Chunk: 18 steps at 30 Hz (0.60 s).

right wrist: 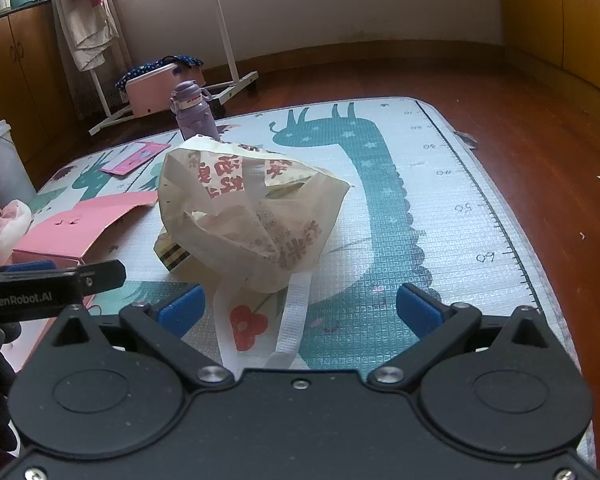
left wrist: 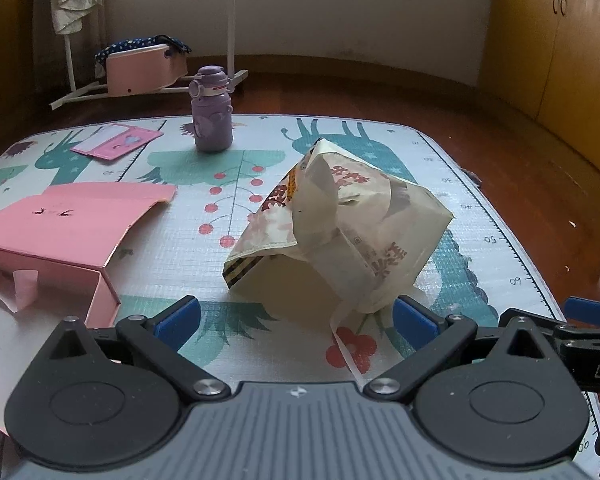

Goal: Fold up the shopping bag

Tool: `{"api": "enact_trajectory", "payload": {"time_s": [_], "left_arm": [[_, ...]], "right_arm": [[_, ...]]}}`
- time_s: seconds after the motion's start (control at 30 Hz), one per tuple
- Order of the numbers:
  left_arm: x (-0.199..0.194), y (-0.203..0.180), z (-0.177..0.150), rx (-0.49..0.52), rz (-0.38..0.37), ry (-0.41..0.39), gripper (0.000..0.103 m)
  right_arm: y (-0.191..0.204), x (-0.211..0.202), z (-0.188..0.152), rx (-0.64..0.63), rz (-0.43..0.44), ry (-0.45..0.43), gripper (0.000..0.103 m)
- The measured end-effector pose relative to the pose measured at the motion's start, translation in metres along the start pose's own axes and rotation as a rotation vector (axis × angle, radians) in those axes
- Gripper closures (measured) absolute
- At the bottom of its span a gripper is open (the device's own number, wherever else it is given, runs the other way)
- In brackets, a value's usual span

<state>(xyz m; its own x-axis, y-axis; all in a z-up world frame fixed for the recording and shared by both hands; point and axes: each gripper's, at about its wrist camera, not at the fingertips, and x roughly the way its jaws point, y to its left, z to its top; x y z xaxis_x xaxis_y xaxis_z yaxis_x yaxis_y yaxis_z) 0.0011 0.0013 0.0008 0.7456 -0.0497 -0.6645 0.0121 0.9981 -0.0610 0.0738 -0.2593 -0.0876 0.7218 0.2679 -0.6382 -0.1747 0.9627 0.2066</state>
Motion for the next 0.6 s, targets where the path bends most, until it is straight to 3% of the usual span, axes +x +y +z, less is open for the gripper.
{"api": "enact_trajectory", "payload": {"time_s": [0.13, 0.6], "left_arm": [[0.001, -0.006, 0.002, 0.026, 0.032, 0.002, 0.000], [-0.001, -0.004, 0.001, 0.002, 0.007, 0.004, 0.000]], "right_arm": [[0.004, -0.005, 0.001, 0.003, 0.000, 0.002, 0.000], [-0.004, 0.004, -0.001, -0.002, 0.010, 0.001, 0.000]]}}
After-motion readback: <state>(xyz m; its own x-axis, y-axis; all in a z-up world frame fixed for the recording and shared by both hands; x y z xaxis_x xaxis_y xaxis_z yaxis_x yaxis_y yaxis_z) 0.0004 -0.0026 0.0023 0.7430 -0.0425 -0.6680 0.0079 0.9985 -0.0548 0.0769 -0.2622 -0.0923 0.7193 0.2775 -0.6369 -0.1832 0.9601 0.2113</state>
